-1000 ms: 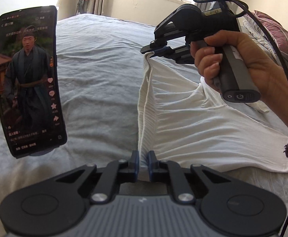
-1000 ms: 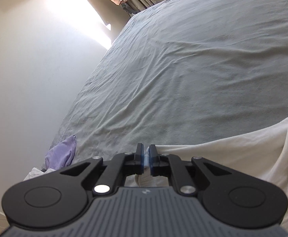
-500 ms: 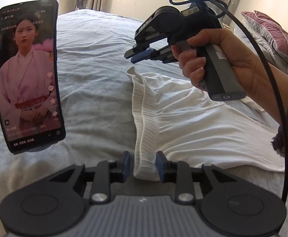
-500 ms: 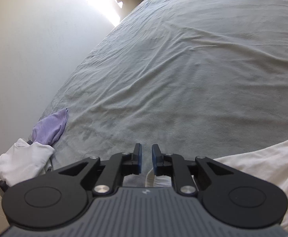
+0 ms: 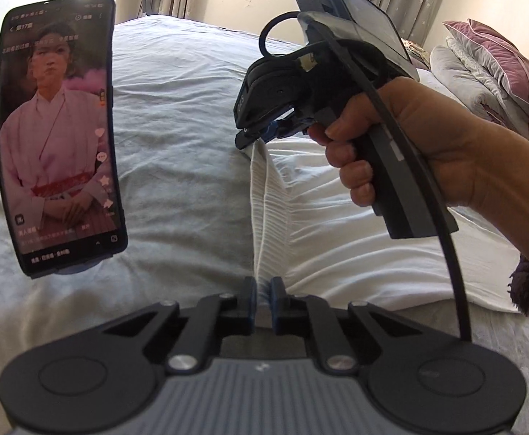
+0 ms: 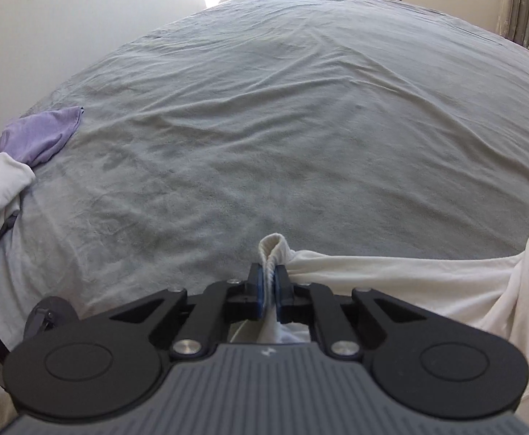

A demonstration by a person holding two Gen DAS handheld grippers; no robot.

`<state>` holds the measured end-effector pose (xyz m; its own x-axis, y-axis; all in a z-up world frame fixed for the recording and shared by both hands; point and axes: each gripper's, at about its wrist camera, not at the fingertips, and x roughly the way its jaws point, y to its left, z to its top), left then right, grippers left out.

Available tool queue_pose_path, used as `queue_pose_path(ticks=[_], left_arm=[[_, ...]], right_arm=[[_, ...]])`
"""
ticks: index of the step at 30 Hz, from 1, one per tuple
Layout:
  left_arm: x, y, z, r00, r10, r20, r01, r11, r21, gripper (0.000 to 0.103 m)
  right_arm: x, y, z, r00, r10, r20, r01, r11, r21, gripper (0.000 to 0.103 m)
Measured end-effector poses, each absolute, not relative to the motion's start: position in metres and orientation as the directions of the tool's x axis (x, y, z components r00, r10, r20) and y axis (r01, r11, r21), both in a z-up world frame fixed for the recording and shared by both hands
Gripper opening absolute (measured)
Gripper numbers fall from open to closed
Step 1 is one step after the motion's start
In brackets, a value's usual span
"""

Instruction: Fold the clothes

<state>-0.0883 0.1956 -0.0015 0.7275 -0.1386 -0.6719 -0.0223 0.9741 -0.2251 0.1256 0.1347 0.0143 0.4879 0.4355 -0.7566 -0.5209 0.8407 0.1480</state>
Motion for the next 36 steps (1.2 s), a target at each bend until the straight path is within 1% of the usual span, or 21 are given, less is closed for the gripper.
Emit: queue_pose_path(ticks=[4, 6, 8, 9, 10, 12, 13, 14, 15, 16, 18, 20, 22, 25, 30, 32, 34, 36], left_arm=[[-0.087, 0.198, 0.001, 0.737, -0.105, -0.668, -0.035, 0.981, -0.193, 0.006], [-0.085, 0.199, -0.003, 0.725, -0.092, -0.682, -0.047, 0.982, -0.183, 0.006], [-0.083, 0.2, -0.006, 0.712, -0.087, -0.697, -0.049, 0.984, -0.174, 0.007], [-0.082, 0.199, -0.007, 0.709, -0.085, -0.7, -0.048, 0.984, -0.169, 0.007], [-0.082, 0.199, -0.006, 0.707, -0.084, -0.702, -0.048, 0.985, -0.166, 0.007], [-0.082, 0.198, -0.005, 0.705, -0.083, -0.704, -0.051, 0.985, -0.167, 0.009], [-0.082, 0.198, -0.004, 0.706, -0.084, -0.704, -0.054, 0.984, -0.172, 0.01], [-0.083, 0.199, -0.002, 0.707, -0.085, -0.703, -0.057, 0.983, -0.177, 0.011], [-0.084, 0.199, -0.001, 0.707, -0.082, -0.702, -0.06, 0.983, -0.176, 0.017], [-0.085, 0.198, 0.001, 0.708, -0.079, -0.702, -0.063, 0.983, -0.174, 0.027], [-0.089, 0.197, 0.006, 0.718, -0.056, -0.693, -0.072, 0.985, -0.154, 0.04], [-0.092, 0.195, 0.011, 0.734, -0.032, -0.679, -0.08, 0.988, -0.133, 0.041], [-0.095, 0.194, 0.018, 0.751, -0.02, -0.66, -0.082, 0.989, -0.124, 0.045], [-0.098, 0.189, 0.028, 0.779, 0.0, -0.627, -0.082, 0.991, -0.102, 0.046], [-0.085, 0.177, 0.04, 0.802, -0.009, -0.597, -0.057, 0.994, -0.091, 0.049], [-0.079, 0.17, 0.044, 0.804, -0.024, -0.594, -0.041, 0.995, -0.095, 0.051], [-0.072, 0.163, 0.046, 0.805, -0.033, -0.593, -0.029, 0.995, -0.094, 0.058], [-0.063, 0.156, 0.046, 0.805, -0.042, -0.592, -0.018, 0.995, -0.095, 0.06]], right_arm=[[0.125, 0.147, 0.023, 0.505, 0.491, -0.71, -0.545, 0.819, 0.179, 0.008], [0.125, 0.159, 0.019, 0.493, 0.501, -0.712, -0.564, 0.807, 0.178, 0.008], [0.126, 0.171, 0.006, 0.471, 0.481, -0.739, -0.572, 0.805, 0.159, 0.009], [0.126, 0.173, 0.0, 0.47, 0.475, -0.744, -0.573, 0.805, 0.151, 0.01], [0.126, 0.174, -0.004, 0.473, 0.477, -0.74, -0.574, 0.805, 0.152, 0.015], [0.127, 0.171, -0.004, 0.467, 0.496, -0.732, -0.566, 0.804, 0.183, 0.018], [0.127, 0.167, -0.001, 0.453, 0.512, -0.73, -0.567, 0.797, 0.207, 0.03], [0.128, 0.163, 0.002, 0.438, 0.53, -0.726, -0.569, 0.789, 0.232, 0.038], [0.127, 0.159, 0.006, 0.434, 0.54, -0.721, -0.569, 0.785, 0.246, 0.054], [0.126, 0.154, 0.012, 0.439, 0.546, -0.713, -0.569, 0.783, 0.25, 0.062], [0.124, 0.145, 0.022, 0.445, 0.551, -0.706, -0.576, 0.78, 0.245, 0.064], [0.125, 0.134, 0.03, 0.451, 0.547, -0.705, -0.571, 0.784, 0.243, 0.064], [0.124, 0.118, 0.039, 0.47, 0.542, -0.697, -0.563, 0.792, 0.237, 0.064], [0.124, 0.085, 0.049, 0.51, 0.51, -0.692, -0.541, 0.816, 0.203, 0.064], [0.128, 0.018, 0.056, 0.57, 0.438, -0.695, -0.458, 0.872, 0.175, 0.064], [0.129, -0.011, 0.057, 0.595, 0.4, -0.697, -0.413, 0.896, 0.162, 0.064], [0.129, -0.037, 0.058, 0.616, 0.366, -0.698, -0.372, 0.916, 0.152, 0.064], [0.128, -0.061, 0.058, 0.633, 0.339, -0.696, -0.337, 0.93, 0.147, 0.064]])
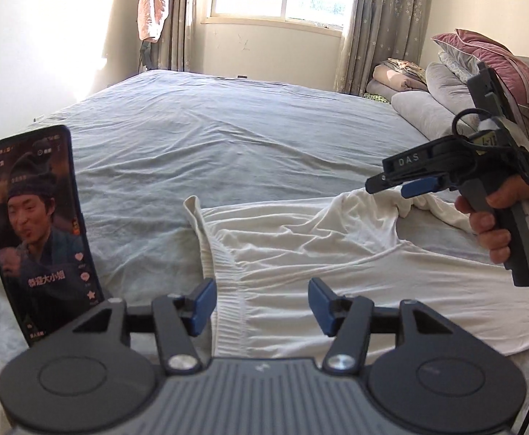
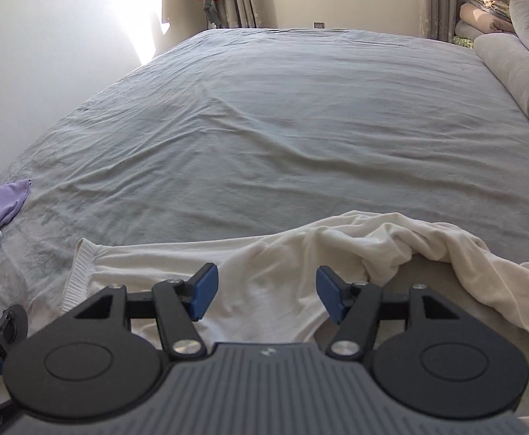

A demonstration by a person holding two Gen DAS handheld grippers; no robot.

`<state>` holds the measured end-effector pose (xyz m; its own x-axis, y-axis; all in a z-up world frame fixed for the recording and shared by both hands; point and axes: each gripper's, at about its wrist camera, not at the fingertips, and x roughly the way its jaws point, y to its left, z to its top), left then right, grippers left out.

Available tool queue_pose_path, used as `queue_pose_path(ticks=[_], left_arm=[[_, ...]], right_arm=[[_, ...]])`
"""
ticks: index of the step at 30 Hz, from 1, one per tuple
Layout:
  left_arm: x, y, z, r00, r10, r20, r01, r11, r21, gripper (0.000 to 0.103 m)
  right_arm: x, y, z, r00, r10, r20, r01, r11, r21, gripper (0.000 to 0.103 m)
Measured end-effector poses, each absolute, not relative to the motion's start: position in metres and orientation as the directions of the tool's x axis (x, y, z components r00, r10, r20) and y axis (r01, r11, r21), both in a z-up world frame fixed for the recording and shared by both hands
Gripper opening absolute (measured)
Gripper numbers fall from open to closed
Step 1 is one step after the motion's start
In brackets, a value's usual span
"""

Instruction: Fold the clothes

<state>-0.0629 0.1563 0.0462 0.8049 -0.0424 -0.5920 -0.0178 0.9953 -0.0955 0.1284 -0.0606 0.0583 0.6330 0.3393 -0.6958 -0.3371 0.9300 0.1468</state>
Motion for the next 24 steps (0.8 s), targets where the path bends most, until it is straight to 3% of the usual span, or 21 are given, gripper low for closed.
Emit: queue_pose_path(ticks=[5, 15, 24], left_arm=[[-0.04, 0.143, 0.044, 0.8, -0.079, -0.595, -0.001, 0.991, -0.134, 0.072], [-0.002, 0.103, 0.038, 0.793, -0.138, -0.593, 0.052, 0.986, -0.16, 0.073], [0.02, 0.08, 0.029, 0.768, -0.16, -0.62, 0.078, 0.985, -0.156, 0.073]], right_arm=[[0.125, -0.116, 0.058, 0.666, 0.272, -0.695, -0.255, 0.958, 0.131, 0.064], [0.121, -0.203, 0.043, 0.7, 0.137, -0.701, -0.134, 0.989, 0.059, 0.064], [0.134, -0.224, 0.018, 0.691, 0.066, -0.72, -0.118, 0.993, -0.022, 0.063]])
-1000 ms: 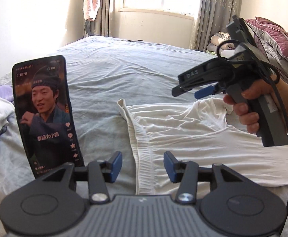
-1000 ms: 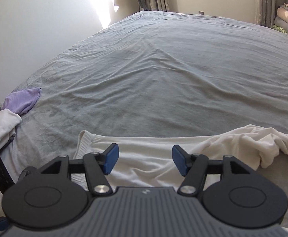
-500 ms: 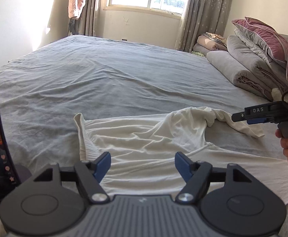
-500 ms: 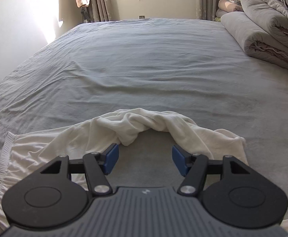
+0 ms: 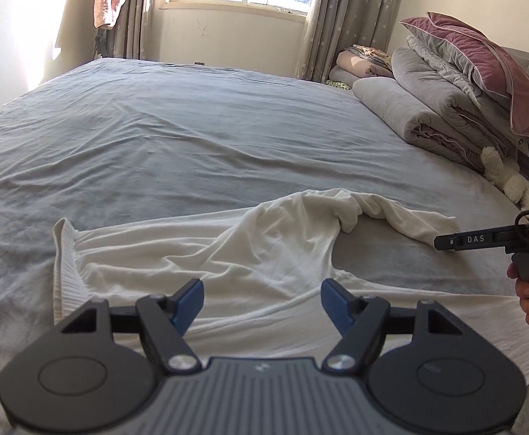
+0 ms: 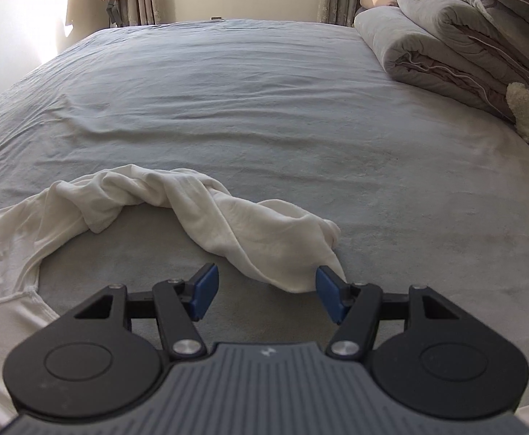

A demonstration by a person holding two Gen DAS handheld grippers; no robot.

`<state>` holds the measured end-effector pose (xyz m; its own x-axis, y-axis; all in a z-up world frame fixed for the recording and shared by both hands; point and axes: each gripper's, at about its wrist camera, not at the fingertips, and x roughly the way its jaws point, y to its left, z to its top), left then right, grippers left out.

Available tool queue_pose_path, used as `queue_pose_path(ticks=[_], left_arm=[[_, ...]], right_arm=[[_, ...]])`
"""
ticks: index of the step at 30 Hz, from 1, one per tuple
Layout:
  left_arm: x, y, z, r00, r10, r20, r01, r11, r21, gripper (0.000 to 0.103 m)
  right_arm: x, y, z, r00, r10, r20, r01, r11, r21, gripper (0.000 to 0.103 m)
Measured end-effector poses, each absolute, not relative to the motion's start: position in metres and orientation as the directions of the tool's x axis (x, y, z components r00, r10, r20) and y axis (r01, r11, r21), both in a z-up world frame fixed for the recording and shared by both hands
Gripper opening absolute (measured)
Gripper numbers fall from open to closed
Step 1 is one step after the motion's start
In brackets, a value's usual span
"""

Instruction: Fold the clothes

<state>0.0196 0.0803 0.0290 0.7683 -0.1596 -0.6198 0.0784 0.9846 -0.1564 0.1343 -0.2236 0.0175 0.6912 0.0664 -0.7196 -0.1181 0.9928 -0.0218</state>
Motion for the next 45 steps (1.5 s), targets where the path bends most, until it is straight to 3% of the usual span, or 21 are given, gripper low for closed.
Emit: queue_pose_path(ticks=[2, 7, 9, 20, 29, 37, 45], left_arm=[[0.025, 0.08, 0.025, 0.76, -0.157, -0.63, 0.071, 0.985, -0.16, 0.073], [0.035, 0.083, 0.016, 0.743, -0.146, -0.653, 0.053, 0.986, -0.16, 0.072], [0.038, 0.086, 0.013, 0.738, -0.139, -0.66, 0.044, 0.986, -0.159, 0.072], [0.05, 0.096, 0.006, 0.728, -0.118, -0.675, 0.008, 0.986, -0.164, 0.072], [0.053, 0.098, 0.004, 0.726, -0.109, -0.679, 0.0, 0.987, -0.16, 0.072], [0.055, 0.102, 0.003, 0.726, -0.098, -0.68, -0.021, 0.986, -0.164, 0.072], [0.055, 0.101, 0.003, 0.728, -0.088, -0.68, -0.025, 0.988, -0.155, 0.072]], right_arm=[[0.14, -0.225, 0.013, 0.694, 0.048, -0.718, -0.118, 0.992, -0.048, 0.061], [0.151, -0.229, 0.011, 0.676, 0.05, -0.735, -0.132, 0.99, -0.055, 0.016], [0.153, -0.233, 0.02, 0.679, 0.074, -0.731, -0.143, 0.989, -0.032, 0.012], [0.152, -0.246, 0.106, 0.752, 0.102, -0.651, -0.127, 0.992, 0.009, 0.009], [0.13, -0.245, 0.145, 0.721, 0.08, -0.688, -0.12, 0.993, -0.01, 0.009], [0.11, -0.251, 0.151, 0.71, 0.069, -0.701, -0.14, 0.989, -0.045, 0.009], [0.18, -0.261, 0.094, 0.602, -0.022, -0.798, -0.038, 0.998, -0.056, 0.009]])
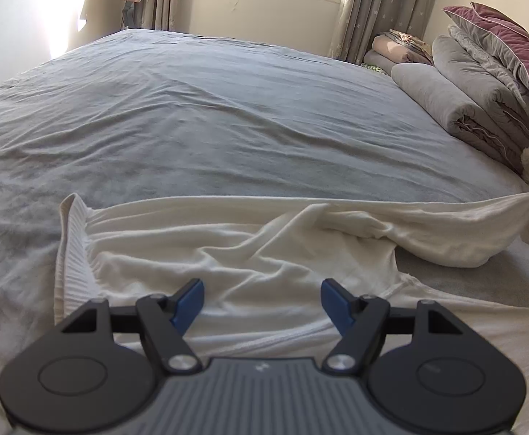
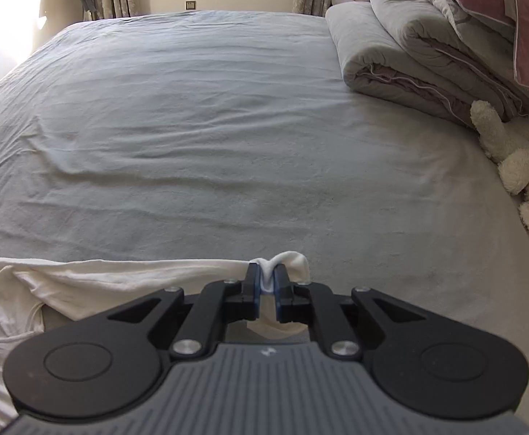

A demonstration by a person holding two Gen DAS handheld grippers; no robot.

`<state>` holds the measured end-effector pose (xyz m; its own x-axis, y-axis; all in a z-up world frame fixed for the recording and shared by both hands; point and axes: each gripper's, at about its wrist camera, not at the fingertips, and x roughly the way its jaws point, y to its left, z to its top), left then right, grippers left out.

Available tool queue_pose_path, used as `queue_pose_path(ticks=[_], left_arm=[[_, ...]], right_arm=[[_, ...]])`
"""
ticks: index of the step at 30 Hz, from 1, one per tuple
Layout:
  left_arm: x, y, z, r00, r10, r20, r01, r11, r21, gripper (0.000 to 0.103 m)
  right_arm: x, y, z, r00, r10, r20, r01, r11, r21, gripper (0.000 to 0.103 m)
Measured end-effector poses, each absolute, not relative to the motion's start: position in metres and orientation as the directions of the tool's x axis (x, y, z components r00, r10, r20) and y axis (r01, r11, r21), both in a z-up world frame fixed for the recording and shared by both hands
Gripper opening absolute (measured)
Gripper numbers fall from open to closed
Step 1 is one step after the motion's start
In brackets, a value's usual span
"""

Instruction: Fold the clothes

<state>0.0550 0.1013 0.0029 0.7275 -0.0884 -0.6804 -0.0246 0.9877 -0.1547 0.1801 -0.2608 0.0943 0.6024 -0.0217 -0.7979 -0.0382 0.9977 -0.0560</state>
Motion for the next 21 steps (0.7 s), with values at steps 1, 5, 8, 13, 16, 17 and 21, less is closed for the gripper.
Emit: queue_pose_path(ticks=[1, 5, 8, 13, 16, 17, 21], left_arm=[[0.055, 0.102, 0.003, 0.727, -0.088, -0.681, -0.026, 0.988, -0.155, 0.072], [0.057, 0.102, 0.002, 0.726, -0.085, -0.682, -0.03, 0.987, -0.155, 0.072], [0.06, 0.103, 0.001, 0.726, -0.086, -0.682, -0.029, 0.987, -0.155, 0.072], [0.062, 0.103, 0.0, 0.724, -0.088, -0.684, -0.027, 0.987, -0.156, 0.072], [0.062, 0.102, -0.001, 0.723, -0.087, -0.685, -0.028, 0.988, -0.155, 0.072], [0.062, 0.102, -0.001, 0.723, -0.087, -0.686, -0.028, 0.988, -0.154, 0.072], [0.06, 0.1, 0.0, 0.723, -0.086, -0.686, -0.023, 0.989, -0.149, 0.072]], right_arm=[[0.191, -0.261, 0.086, 0.592, -0.033, -0.805, -0.022, 0.998, -0.057, 0.009], [0.227, -0.262, 0.063, 0.58, -0.057, -0.812, 0.033, 0.998, -0.046, 0.009], [0.241, -0.261, 0.058, 0.637, -0.035, -0.77, 0.033, 0.999, -0.018, 0.011], [0.248, -0.263, 0.061, 0.711, -0.061, -0.701, 0.06, 0.998, -0.027, 0.035], [0.239, -0.274, 0.064, 0.717, -0.054, -0.695, 0.075, 0.997, 0.0, 0.036], [0.235, -0.279, 0.064, 0.717, -0.048, -0.696, 0.078, 0.997, 0.012, 0.036], [0.216, -0.297, 0.061, 0.698, 0.01, -0.716, 0.072, 0.994, 0.084, 0.037]])
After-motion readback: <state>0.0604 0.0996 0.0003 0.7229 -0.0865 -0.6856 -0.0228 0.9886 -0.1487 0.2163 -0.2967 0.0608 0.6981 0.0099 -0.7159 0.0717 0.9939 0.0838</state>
